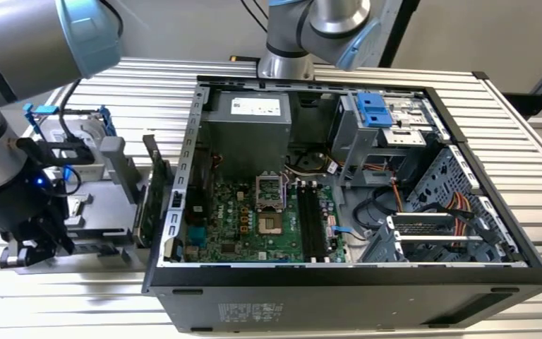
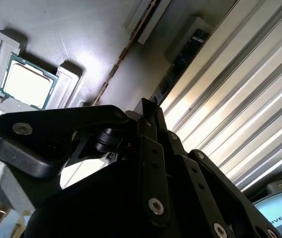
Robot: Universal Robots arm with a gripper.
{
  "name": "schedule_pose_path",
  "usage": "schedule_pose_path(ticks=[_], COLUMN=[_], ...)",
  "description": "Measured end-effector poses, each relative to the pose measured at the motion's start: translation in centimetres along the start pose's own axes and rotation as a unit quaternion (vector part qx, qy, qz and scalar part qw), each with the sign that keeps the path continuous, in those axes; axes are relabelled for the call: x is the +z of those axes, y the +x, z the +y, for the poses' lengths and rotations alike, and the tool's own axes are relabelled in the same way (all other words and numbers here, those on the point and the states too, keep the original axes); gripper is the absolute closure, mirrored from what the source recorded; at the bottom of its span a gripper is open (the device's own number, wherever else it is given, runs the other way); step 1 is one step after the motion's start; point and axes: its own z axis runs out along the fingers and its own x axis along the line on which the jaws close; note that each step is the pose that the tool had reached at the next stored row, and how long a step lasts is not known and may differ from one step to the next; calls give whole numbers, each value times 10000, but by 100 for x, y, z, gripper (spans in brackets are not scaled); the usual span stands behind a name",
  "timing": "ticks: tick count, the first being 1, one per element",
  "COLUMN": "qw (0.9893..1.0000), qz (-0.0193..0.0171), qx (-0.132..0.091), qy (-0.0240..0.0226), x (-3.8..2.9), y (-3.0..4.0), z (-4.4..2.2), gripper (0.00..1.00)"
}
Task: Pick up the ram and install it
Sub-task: 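Pick up the ram and move it above insertion slot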
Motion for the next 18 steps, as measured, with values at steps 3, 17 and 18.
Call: schedule_pose_path(ticks=[3, 17, 18], qw=[10000, 10000, 10000], qz=[0, -4, -4], qx=[0, 0, 0], qy=[0, 1, 0], x=[-31, -176, -200], y=[1, 4, 4], z=[0, -1, -1], gripper=[100, 100, 100])
